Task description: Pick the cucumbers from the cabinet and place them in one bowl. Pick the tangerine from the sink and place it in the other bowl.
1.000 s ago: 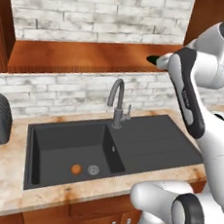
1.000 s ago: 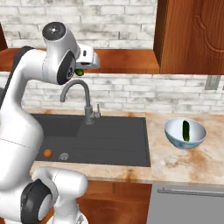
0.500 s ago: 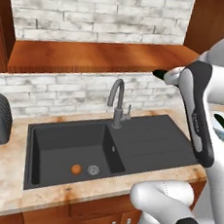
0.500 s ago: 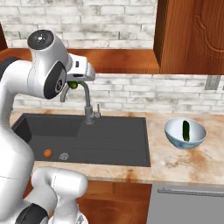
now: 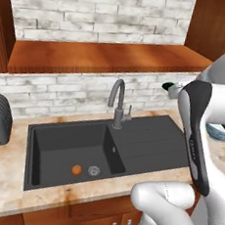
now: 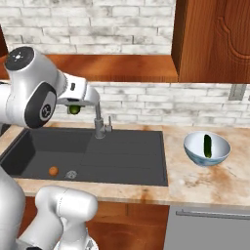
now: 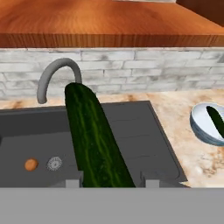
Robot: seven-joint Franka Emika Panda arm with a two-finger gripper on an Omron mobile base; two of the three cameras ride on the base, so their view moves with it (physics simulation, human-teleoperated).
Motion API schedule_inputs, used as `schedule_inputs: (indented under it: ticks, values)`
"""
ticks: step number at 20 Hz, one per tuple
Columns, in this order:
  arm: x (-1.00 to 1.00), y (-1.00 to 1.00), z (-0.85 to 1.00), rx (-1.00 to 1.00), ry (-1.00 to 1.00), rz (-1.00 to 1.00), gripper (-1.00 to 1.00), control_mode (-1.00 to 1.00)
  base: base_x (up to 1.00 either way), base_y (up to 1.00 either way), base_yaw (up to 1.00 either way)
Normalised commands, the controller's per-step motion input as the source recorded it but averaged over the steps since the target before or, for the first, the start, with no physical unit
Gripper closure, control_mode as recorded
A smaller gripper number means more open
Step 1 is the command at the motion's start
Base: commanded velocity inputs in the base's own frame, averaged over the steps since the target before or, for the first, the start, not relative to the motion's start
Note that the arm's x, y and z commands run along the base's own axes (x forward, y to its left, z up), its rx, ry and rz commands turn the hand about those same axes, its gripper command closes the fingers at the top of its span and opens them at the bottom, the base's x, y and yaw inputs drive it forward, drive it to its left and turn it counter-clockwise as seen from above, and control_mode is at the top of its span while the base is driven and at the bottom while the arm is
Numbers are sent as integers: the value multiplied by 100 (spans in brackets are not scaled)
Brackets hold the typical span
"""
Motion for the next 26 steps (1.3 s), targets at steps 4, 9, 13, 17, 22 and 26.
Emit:
schedule_inputs:
  ticks: [4, 9, 13, 17, 22, 26]
  values:
    - [0, 0, -58, 0, 5, -18, 100, -100, 0, 0, 0]
    - [0, 0, -83, 0, 0, -10, 100, -100, 0, 0, 0]
    - [0, -4, -71, 0, 4, -4, 100, -100, 0, 0, 0]
    - [-1, -14, -33, 6, 7, 0, 100, -100, 0, 0, 0]
    - [-6, -8, 0, 8, 17, 3, 100, -100, 0, 0, 0]
    - [0, 0, 0, 0, 1, 0, 100, -100, 0, 0, 0]
